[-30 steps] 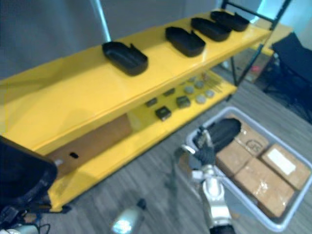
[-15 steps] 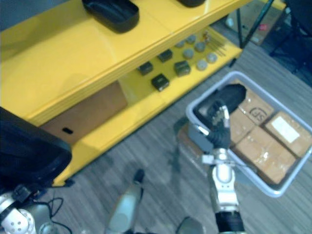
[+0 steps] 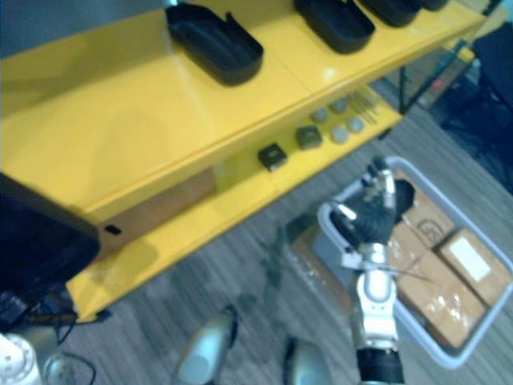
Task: Walk over and take plastic housings, then place them on the shelf
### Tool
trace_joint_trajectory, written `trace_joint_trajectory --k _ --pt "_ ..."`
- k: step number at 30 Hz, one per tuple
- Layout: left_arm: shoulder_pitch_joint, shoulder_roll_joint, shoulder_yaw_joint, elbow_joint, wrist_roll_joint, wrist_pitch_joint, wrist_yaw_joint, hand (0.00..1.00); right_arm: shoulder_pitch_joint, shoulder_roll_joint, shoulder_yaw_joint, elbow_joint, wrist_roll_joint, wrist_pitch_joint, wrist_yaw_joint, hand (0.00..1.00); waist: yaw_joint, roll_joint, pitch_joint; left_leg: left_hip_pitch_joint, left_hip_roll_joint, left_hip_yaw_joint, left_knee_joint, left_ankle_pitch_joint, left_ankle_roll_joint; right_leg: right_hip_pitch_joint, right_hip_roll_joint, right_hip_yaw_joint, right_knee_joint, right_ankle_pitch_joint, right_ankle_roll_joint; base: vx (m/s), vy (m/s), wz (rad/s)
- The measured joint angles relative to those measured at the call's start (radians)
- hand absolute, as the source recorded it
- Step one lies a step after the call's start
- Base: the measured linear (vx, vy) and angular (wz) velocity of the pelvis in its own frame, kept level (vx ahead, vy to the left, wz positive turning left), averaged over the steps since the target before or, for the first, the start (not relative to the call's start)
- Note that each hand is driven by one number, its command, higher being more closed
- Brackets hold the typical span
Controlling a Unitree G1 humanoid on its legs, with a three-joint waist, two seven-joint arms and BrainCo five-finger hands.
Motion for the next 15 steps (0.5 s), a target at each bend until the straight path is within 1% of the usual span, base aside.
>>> trace_joint_trajectory --k 1,2,3,4,5,6,7,8,9,10,11,12,13,14,15 --pt "0.001 0.000 -0.013 -0.002 0.000 0.002 -0.003 1.00 0.022 -0.001 -0.012 -0.035 0.000 0.006 -0.003 0.00 -0.001 -0.005 -0.002 0.019 -0.013 -0.019 0.001 -0.010 -0.007 -0.006 -0.010 0.003 0.013 0.001 0.003 0.31 -0.265 1.47" --pt "0.018 0.000 -0.026 -0.018 -0.001 0.012 -0.012 1.00 0.053 -0.002 -0.031 -0.100 -0.001 0.007 -0.006 0.00 0.002 -0.029 -0.018 0.042 -0.035 -0.036 -0.001 -0.036 -0.011 -0.009 -0.048 -0.011 0.007 0.011 -0.006 0.31 -0.326 1.24" --pt "0.052 0.004 -0.029 -0.049 -0.004 0.025 -0.021 1.00 0.067 -0.003 -0.040 -0.145 -0.001 0.008 -0.007 0.00 0.004 -0.050 -0.039 0.035 -0.028 -0.005 0.004 -0.066 -0.007 0.002 -0.084 -0.035 -0.046 0.040 -0.031 0.35 -0.510 1.42" --pt "0.078 0.004 -0.032 -0.073 -0.004 0.024 -0.032 1.00 0.068 -0.011 -0.054 -0.180 0.004 0.004 -0.005 0.00 0.002 -0.088 -0.059 0.025 0.014 0.080 0.011 -0.076 -0.025 0.020 -0.109 -0.060 -0.077 0.106 0.016 0.30 -0.526 1.90" --pt "0.117 -0.046 -0.094 -0.084 -0.007 0.025 -0.068 1.00 0.064 -0.070 -0.106 -0.183 0.005 -0.001 -0.010 0.00 -0.006 -0.029 -0.093 -0.029 0.153 0.191 0.039 -0.063 -0.047 0.050 -0.091 -0.200 -0.087 0.084 -0.025 0.32 -0.496 1.79" --pt "0.121 -0.049 -0.108 -0.083 -0.007 0.024 -0.071 1.00 0.056 -0.086 -0.116 -0.178 0.005 -0.001 -0.014 0.00 -0.007 -0.015 -0.100 -0.040 0.180 0.231 0.026 -0.054 -0.058 0.060 -0.087 -0.232 -0.096 0.083 -0.029 0.27 -0.327 1.60" --pt "0.120 -0.050 -0.117 -0.081 -0.006 0.025 -0.074 1.00 0.048 -0.096 -0.121 -0.169 0.005 -0.002 -0.020 0.00 -0.009 -0.007 -0.104 -0.048 0.199 0.266 0.002 -0.039 -0.074 0.065 -0.084 -0.260 -0.108 0.084 -0.030 0.24 -0.219 0.99" --pt "0.113 -0.049 -0.125 -0.080 -0.002 0.024 -0.075 1.00 0.031 -0.111 -0.126 -0.151 0.005 -0.002 -0.028 0.00 -0.010 0.007 -0.110 -0.046 0.220 0.302 -0.051 0.006 -0.099 0.077 -0.086 -0.293 -0.126 0.086 -0.032 0.26 -0.239 1.14" --pt "0.092 -0.045 -0.135 -0.077 0.004 0.025 -0.076 1.00 0.017 -0.106 -0.126 -0.121 0.005 -0.002 -0.030 0.00 -0.015 0.005 -0.109 -0.027 0.219 0.343 -0.123 0.063 -0.094 0.096 -0.102 -0.331 -0.136 0.089 -0.032 0.28 -0.265 1.31" --pt "0.063 -0.038 -0.151 -0.072 0.019 0.026 -0.074 1.00 0.017 -0.106 -0.127 -0.093 0.004 -0.003 -0.032 0.00 -0.024 0.003 -0.102 0.004 0.223 0.368 -0.189 0.119 -0.075 0.069 -0.115 -0.357 -0.040 0.102 -0.024 0.18 -0.191 1.05" --pt "0.042 -0.037 -0.156 -0.063 0.030 0.024 -0.071 1.00 0.007 -0.109 -0.128 -0.080 0.004 -0.004 -0.031 0.00 -0.024 0.012 -0.093 0.017 0.237 0.366 -0.205 0.130 -0.077 0.019 -0.112 -0.348 0.067 0.137 -0.055 0.08 -0.153 0.71" --pt "-0.017 -0.035 -0.163 -0.017 0.059 0.025 -0.057 1.00 -0.016 -0.111 -0.142 -0.060 0.004 -0.012 -0.038 0.00 -0.024 0.037 -0.072 0.047 0.270 0.362 -0.232 0.142 -0.096 -0.017 -0.096 -0.325 0.000 0.061 -0.070 0.06 -0.114 0.39" --pt "-0.048 -0.008 -0.158 0.026 0.085 0.042 -0.040 1.00 -0.021 -0.104 -0.142 -0.062 0.005 -0.026 -0.056 0.00 -0.026 -0.001 -0.076 0.060 0.239 0.369 -0.246 0.143 -0.112 0.012 -0.120 -0.313 -0.260 0.276 -0.058 0.08 -0.140 0.40" --pt "-0.061 -0.009 -0.166 0.055 0.098 0.047 -0.033 1.00 -0.021 -0.112 -0.146 -0.053 0.004 -0.035 -0.058 0.00 -0.043 0.016 -0.061 0.071 0.255 0.356 -0.248 0.134 -0.125 0.026 -0.110 -0.325 -0.240 0.272 -0.056 0.11 -0.167 0.31" --pt "-0.060 0.000 -0.174 0.064 0.124 0.073 -0.025 1.00 -0.030 -0.111 -0.144 -0.051 0.005 -0.036 -0.062 0.00 -0.053 0.019 -0.059 0.075 0.271 0.372 -0.261 0.140 -0.131 0.030 -0.101 -0.331 -0.244 0.273 -0.062 0.08 -0.151 0.07"
